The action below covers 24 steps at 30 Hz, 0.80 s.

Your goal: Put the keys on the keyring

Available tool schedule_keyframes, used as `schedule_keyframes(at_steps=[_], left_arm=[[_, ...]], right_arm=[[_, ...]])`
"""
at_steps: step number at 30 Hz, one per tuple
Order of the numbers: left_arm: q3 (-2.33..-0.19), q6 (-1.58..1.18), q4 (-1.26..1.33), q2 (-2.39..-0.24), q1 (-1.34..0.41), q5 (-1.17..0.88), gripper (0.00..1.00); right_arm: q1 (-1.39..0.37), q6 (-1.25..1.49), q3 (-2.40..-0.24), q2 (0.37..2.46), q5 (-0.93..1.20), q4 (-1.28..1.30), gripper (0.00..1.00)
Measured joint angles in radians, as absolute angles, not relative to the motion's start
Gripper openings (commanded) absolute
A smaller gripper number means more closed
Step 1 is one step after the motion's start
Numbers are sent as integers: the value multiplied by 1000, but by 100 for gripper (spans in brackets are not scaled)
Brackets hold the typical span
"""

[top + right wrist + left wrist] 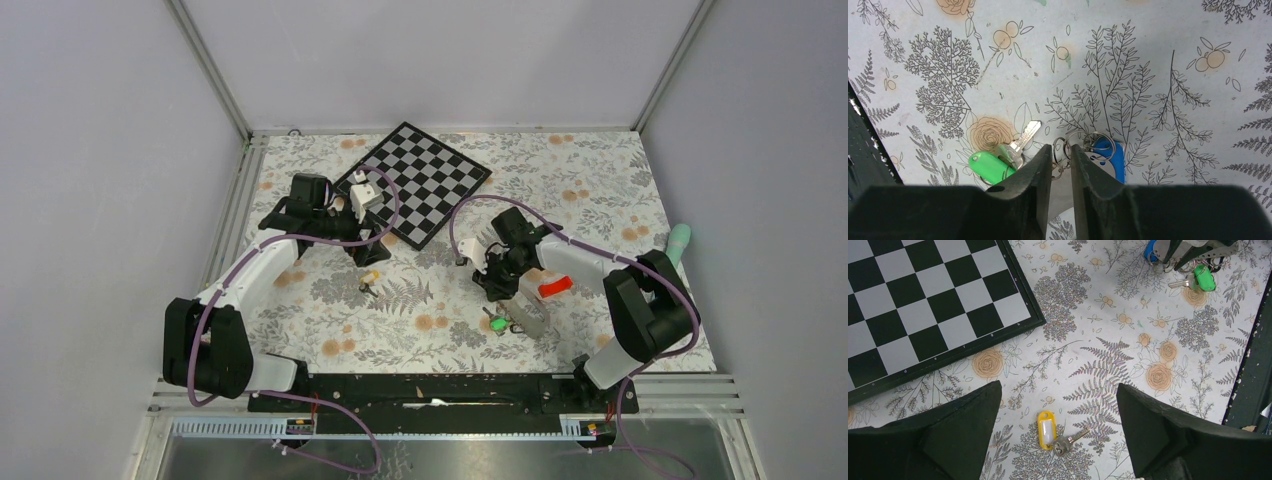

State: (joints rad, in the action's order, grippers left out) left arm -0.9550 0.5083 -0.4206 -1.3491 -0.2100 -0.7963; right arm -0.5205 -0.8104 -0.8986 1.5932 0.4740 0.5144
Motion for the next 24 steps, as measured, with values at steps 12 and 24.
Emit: schedule_keyframes(at_steps=[12, 24], left_arm=[[-955, 508, -421, -1349, -210, -796, 95], [-955, 508, -421, -1349, -210, -797, 95]], right_arm=[[-521, -819, -906, 1607, 472, 514, 0], [-521, -854, -933, 1551, 492, 603, 15]])
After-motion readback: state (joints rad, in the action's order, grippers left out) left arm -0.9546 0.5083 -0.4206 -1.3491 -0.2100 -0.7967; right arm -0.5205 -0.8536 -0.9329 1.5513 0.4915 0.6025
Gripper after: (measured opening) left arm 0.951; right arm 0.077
